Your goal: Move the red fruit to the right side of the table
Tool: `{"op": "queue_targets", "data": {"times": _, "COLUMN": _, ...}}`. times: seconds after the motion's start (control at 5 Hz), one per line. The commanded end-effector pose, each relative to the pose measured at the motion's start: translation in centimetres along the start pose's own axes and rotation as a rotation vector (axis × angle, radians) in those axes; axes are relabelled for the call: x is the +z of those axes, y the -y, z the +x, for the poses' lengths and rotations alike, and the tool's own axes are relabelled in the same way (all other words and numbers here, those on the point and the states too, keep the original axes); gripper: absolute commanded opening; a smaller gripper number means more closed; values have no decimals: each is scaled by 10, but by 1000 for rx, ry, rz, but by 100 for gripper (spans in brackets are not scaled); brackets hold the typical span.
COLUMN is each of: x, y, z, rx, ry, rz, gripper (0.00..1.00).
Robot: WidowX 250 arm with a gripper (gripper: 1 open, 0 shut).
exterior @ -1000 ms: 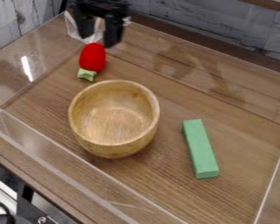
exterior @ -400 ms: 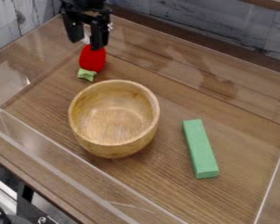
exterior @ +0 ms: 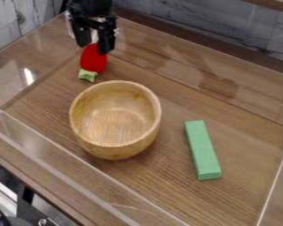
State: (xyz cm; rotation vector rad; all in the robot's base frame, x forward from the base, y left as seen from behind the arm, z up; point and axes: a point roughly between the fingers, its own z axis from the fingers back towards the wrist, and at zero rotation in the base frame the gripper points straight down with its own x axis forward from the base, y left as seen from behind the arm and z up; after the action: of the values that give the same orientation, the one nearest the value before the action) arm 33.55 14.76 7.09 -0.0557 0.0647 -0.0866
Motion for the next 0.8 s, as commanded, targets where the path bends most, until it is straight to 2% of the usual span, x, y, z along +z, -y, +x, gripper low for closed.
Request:
{"op": "queue_targets", "data": {"times": 0.0, "x": 11, "y": 5, "z": 12, "rx": -66, "ry": 60, "rz": 28, "gripper": 100}}
{"op": "queue_targets", "data": {"times": 0.2, "x": 5, "y": 9, "z": 19, "rx": -107, "ry": 58, "rz": 28, "gripper": 100}}
{"op": "queue_targets", "data": {"times": 0.6, "x": 7, "y": -2, "z": 18, "rx": -73, "ry": 77, "rz": 19, "gripper": 100}}
